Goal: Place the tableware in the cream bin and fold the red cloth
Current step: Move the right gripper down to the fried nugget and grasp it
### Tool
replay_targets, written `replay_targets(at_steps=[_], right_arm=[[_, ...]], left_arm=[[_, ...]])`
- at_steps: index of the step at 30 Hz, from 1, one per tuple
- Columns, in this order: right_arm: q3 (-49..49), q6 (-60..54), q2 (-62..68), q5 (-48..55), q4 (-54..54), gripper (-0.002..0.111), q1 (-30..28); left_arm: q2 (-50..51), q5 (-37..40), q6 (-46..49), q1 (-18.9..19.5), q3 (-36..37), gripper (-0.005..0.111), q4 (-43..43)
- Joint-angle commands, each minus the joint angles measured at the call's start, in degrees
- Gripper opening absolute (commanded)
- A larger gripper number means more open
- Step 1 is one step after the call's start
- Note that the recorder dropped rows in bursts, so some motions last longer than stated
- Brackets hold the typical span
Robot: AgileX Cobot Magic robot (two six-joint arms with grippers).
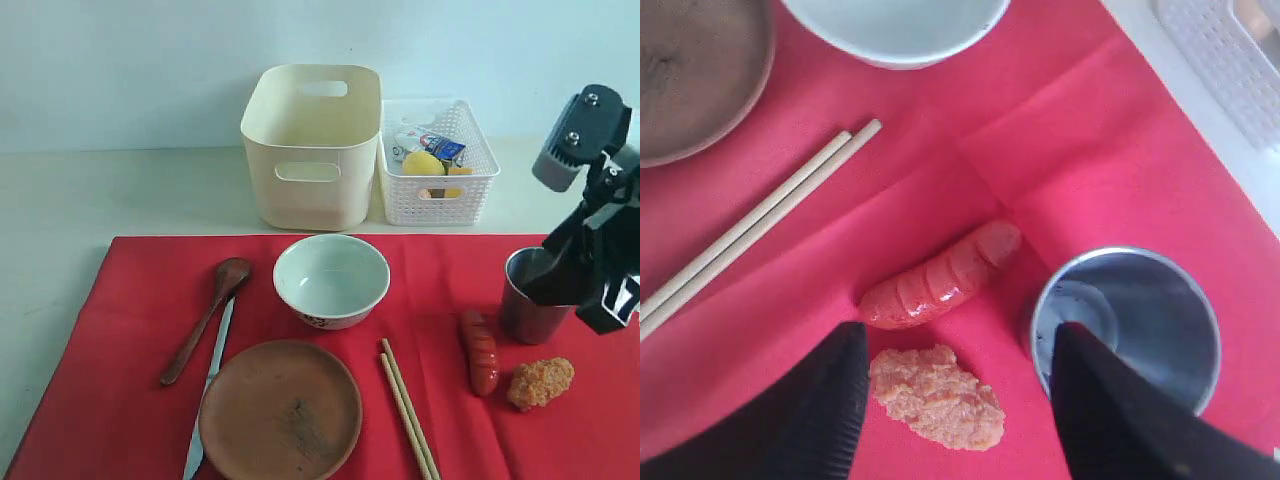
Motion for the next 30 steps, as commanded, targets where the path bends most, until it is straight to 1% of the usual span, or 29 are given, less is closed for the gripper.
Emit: replay_targets(at_steps=[1, 4, 7, 10, 14, 17, 26, 30], right_arm=[[0.5, -9.0, 1.1, 0.8, 2.6, 0.053, -0.1], [0.5, -14.4, 2.5, 2.0, 2.9, 0.053, -0.1], [0.9, -17.4, 5.3, 4.0, 2.9, 0.053, -0.1], [0.9, -20.9, 8.5, 5.1, -1.1, 0.053, 2.0], [0.9, -21.1, 12.3, 5.2, -10.5, 0.053, 6.5], [0.9, -21.1, 14.5, 5.0, -17.0, 0.053, 8.5], [0.9, -21.1, 18.3, 3.7, -22.4, 0.053, 8.8], [0.9, -20.2, 20.7, 2.0, -23.0, 0.053, 8.8]], left_arm=[[-0.3, -0.4, -0.1, 0.2, 0.2, 0.0, 0.0], [-0.3, -0.4, -0.1, 0.2, 0.2, 0.0, 0.0], [-0.3, -0.4, 0.0, 0.2, 0.2, 0.0, 0.0], [-0.3, -0.4, 0.0, 0.2, 0.2, 0.0, 0.0], [-0.3, -0.4, 0.0, 0.2, 0.2, 0.0, 0.0], [-0.3, -0.4, 0.0, 0.2, 0.2, 0.0, 0.0], [-0.3, -0.4, 0.0, 0.2, 0.2, 0.0, 0.0], [-0.3, -0.4, 0.0, 0.2, 0.2, 0.0, 0.0]])
